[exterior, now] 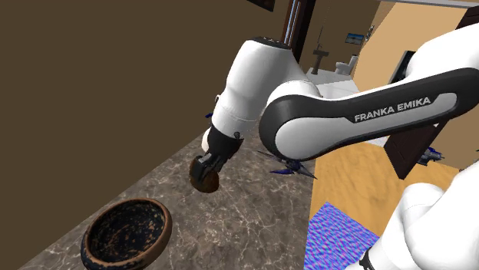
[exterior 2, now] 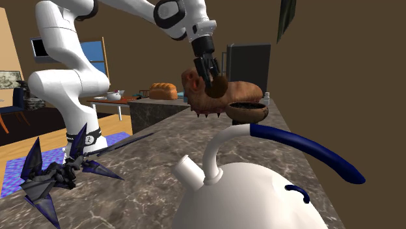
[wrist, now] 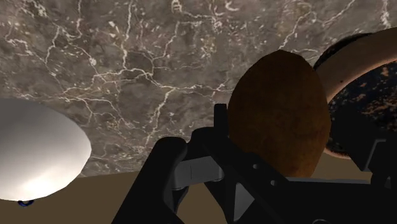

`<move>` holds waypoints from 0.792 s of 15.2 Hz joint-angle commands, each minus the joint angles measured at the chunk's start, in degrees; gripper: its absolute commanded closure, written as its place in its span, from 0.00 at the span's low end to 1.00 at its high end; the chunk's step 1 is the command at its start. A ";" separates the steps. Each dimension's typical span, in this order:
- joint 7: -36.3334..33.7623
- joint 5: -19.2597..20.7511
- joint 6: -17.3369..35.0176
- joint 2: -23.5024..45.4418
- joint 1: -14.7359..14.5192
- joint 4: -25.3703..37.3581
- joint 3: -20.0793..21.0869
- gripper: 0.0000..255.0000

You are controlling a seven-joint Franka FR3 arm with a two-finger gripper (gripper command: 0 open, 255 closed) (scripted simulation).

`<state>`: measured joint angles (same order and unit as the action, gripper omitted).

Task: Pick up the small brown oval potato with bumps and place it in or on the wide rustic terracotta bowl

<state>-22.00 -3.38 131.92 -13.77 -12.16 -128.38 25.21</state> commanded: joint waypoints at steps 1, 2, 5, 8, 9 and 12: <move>-3.44 2.08 -0.25 3.11 -0.02 3.13 2.08 1.00; -5.30 3.46 -0.45 5.05 -0.02 5.06 3.14 1.00; -11.05 8.28 -1.54 11.24 -0.58 11.32 5.85 1.00; -16.72 13.73 -3.46 17.94 -2.22 18.33 7.69 1.00; -18.49 15.57 -4.28 20.25 -3.06 20.85 8.07 1.00; -23.17 20.78 -7.29 27.35 -6.47 29.04 8.43 1.00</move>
<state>-43.18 15.21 125.69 10.76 -17.33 -102.43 33.47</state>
